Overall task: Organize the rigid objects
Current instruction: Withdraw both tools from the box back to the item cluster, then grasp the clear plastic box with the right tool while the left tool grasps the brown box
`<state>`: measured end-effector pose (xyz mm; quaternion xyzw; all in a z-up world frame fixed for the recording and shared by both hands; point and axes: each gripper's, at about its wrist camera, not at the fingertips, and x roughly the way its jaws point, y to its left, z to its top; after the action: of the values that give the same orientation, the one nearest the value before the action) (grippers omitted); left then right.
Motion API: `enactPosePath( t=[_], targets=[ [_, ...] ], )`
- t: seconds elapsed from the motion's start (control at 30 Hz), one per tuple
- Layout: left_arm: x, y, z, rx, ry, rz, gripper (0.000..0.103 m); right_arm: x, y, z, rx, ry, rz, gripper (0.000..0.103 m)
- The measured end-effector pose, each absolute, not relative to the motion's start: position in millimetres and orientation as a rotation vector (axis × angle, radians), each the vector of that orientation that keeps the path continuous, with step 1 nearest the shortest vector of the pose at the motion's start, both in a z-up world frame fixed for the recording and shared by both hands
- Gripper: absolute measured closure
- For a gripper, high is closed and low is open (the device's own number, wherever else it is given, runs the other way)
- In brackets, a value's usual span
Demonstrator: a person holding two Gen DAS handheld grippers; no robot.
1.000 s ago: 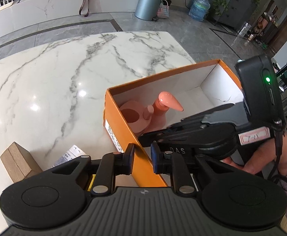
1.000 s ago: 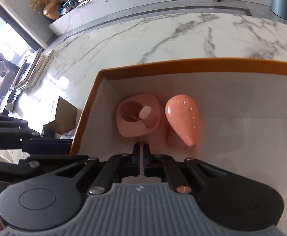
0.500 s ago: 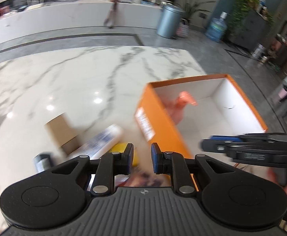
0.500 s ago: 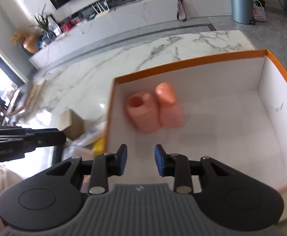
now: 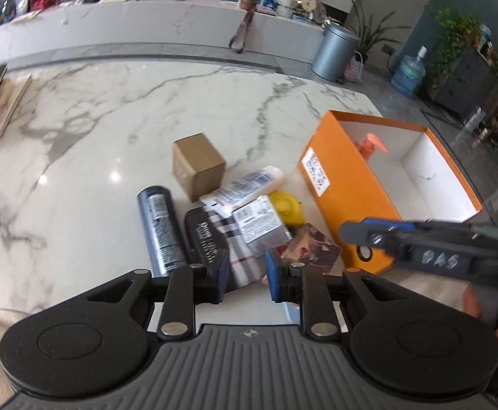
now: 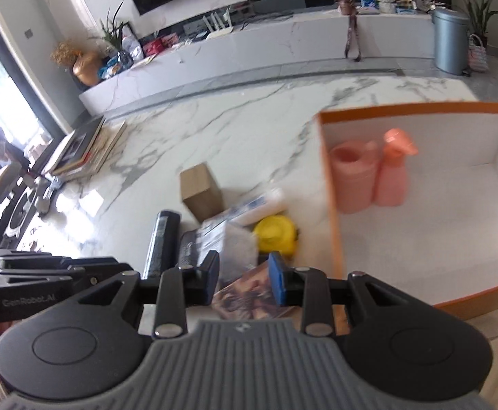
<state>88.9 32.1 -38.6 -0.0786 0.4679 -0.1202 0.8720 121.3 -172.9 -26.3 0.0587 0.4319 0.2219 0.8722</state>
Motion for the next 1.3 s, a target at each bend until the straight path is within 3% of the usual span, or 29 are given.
enactPosePath(
  t=[0.13,0.3,0.43,0.53,0.77,0.87,1.13,1.3],
  targets=[
    [89,46,-49,-0.208,0.983,-0.245,0.076,120,-148,-42,0.051,0.919,0.447,0.070],
    [95,51,-57,-0.239,0.995,-0.283,0.063,123,-137,-57,0.019,0.966,0.414,0.062],
    [106,54,-59,-0.225,0.978,-0.267,0.062,131,-131,-56,0.009,0.966,0.387,0.061],
    [114,56,-59,-0.203,0.989,-0.263,0.061,140,-118,-58,-0.015,0.973,0.395,0.051],
    [132,72,-66,-0.211,1.025,-0.248,0.060,156,-80,-71,-0.118,1.010,0.427,0.049],
    [140,77,-69,-0.216,1.037,-0.250,0.056,164,-66,-76,-0.159,1.027,0.424,0.040],
    [162,75,-75,-0.210,1.056,-0.286,0.048,180,-56,-91,-0.246,1.068,0.370,0.044],
    [174,75,-74,-0.242,1.056,-0.284,0.037,181,-61,-83,-0.244,1.078,0.379,0.048]
  ],
)
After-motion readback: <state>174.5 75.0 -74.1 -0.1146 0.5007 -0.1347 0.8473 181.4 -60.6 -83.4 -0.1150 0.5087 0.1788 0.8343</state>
